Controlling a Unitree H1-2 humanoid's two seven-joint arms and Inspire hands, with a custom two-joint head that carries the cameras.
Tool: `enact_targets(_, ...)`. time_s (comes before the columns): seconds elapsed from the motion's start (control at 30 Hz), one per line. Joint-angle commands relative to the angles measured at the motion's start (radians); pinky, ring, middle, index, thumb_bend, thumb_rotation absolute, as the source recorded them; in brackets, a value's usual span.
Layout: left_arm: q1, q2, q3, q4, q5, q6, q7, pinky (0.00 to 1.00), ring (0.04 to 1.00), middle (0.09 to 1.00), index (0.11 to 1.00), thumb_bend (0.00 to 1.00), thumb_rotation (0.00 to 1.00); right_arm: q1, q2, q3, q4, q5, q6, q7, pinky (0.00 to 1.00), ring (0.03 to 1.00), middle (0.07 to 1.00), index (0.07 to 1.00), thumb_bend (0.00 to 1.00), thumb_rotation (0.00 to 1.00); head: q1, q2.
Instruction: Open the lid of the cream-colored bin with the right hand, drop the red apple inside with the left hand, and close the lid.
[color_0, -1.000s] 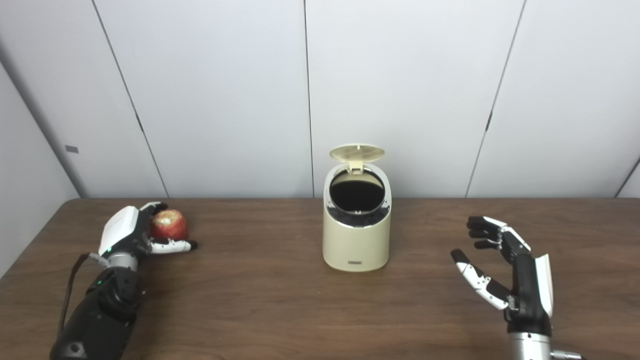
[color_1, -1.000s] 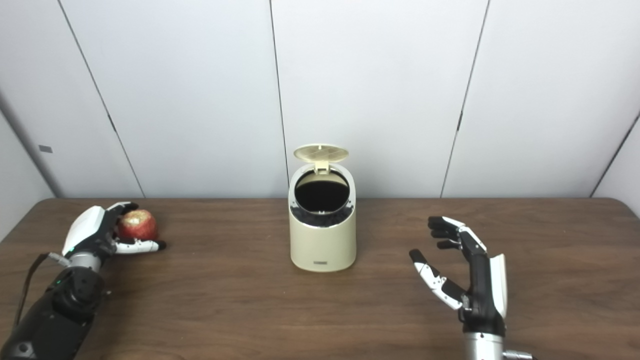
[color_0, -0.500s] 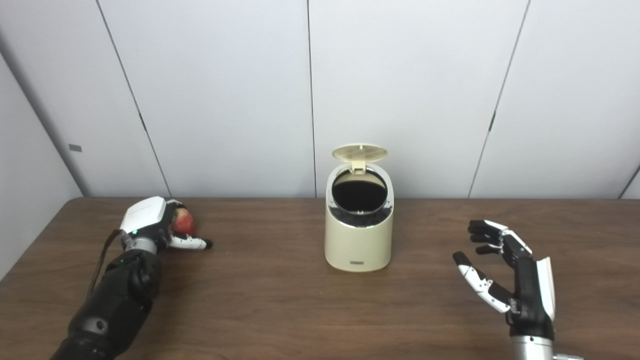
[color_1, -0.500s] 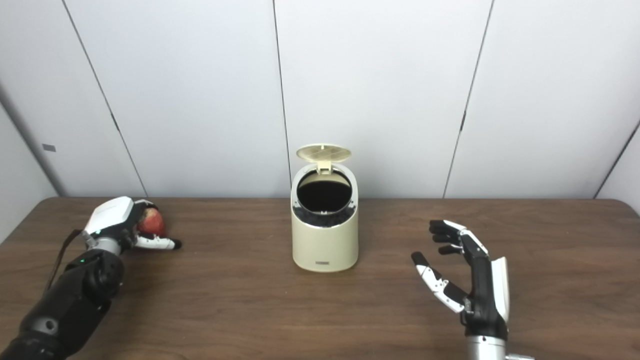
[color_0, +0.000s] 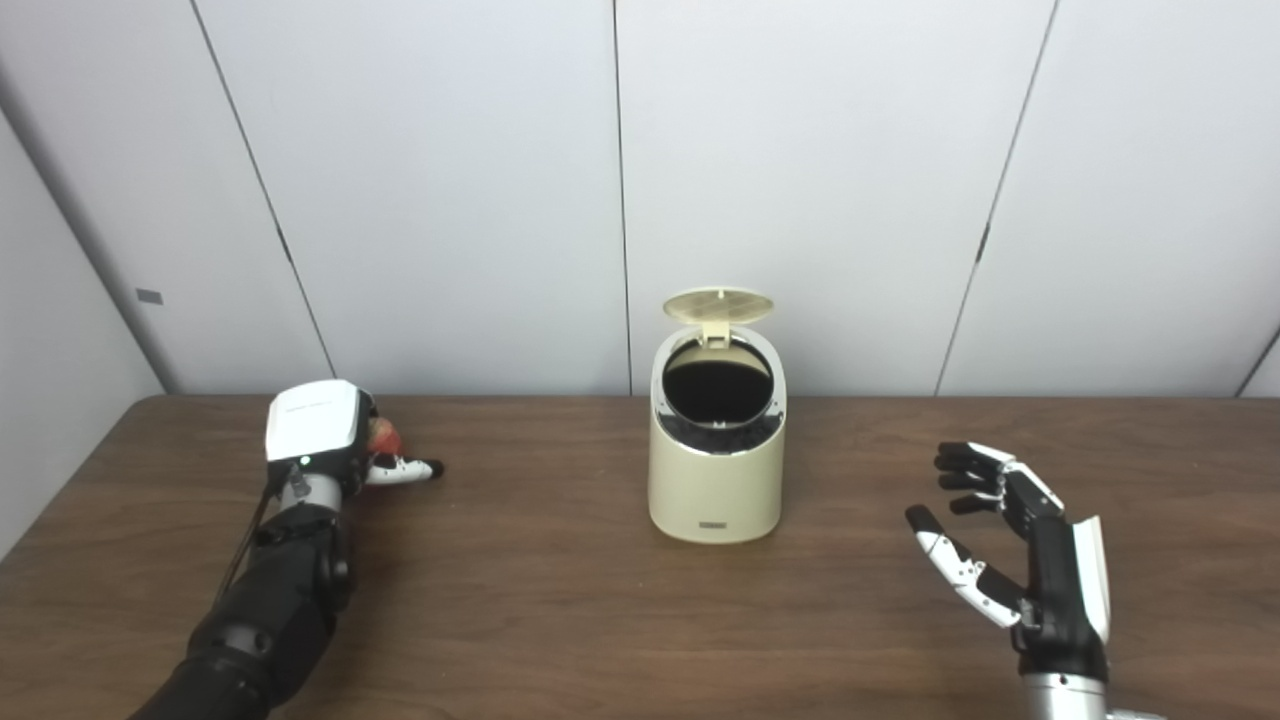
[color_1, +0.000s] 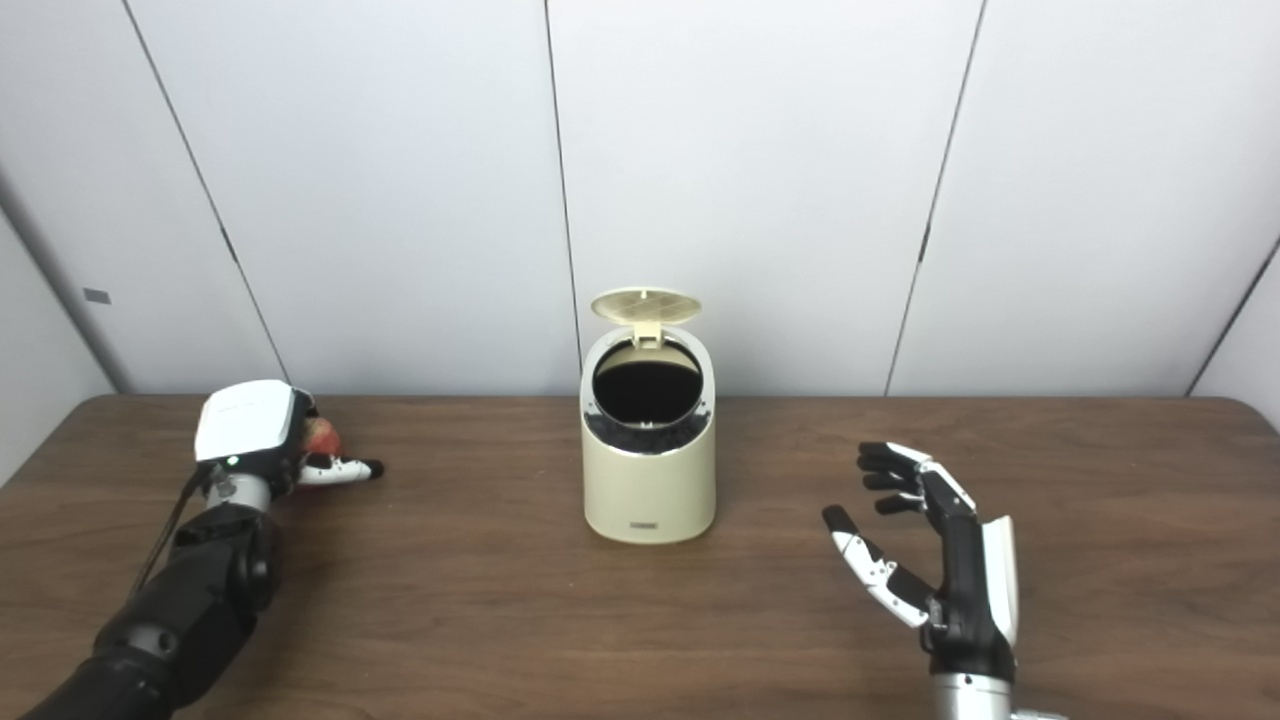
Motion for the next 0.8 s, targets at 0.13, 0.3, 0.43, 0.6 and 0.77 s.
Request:
enact_targets(0.13,0.027,-0.005,-0.016,-0.058,0.009,0.009,-0.075,0.27,0.385,0.505,0.520,0.50,0.00,-0.017,0.001,0.003,-0.025,-0.019,-0.013,-0.002,0.55,0.643,0.669,0.669,0.27,0.25,-0.004,-0.009)
enact_targets(0.3,0.067,0.004,-0.024,-0.253,0.033,0.038,-0.137,0.27,0.376,0.495,0.514,0.50,0.00,-0.014,0.011,0.001,-0.037,-0.003,-0.001,0.002,0.54,0.638,0.667,0.667,0.28,0.27,-0.016,-0.006)
enact_targets(0.43,0.116,0.002,-0.003,-0.526,0.031,0.013,-0.192,0.28,0.368,0.490,0.498,0.50,0.00,-0.018,0.009,0.003,-0.023,-0.004,-0.015,-0.001,0.54,0.638,0.668,0.670,0.28,0.28,-0.024,-0.013)
enact_targets(0.6,0.146,-0.022,0.029,-0.727,0.051,-0.018,-0.244,0.21,0.356,0.451,0.513,0.50,0.00,-0.021,0.015,0.008,-0.023,-0.023,-0.009,-0.008,0.54,0.640,0.669,0.671,0.27,0.28,-0.036,-0.015)
enact_targets(0.77,0.178,-0.064,0.052,-0.852,0.068,-0.089,-0.233,0.18,0.331,0.438,0.529,0.49,0.00,-0.024,0.025,0.010,-0.023,-0.039,0.005,-0.008,0.56,0.651,0.676,0.674,0.27,0.27,-0.045,-0.021)
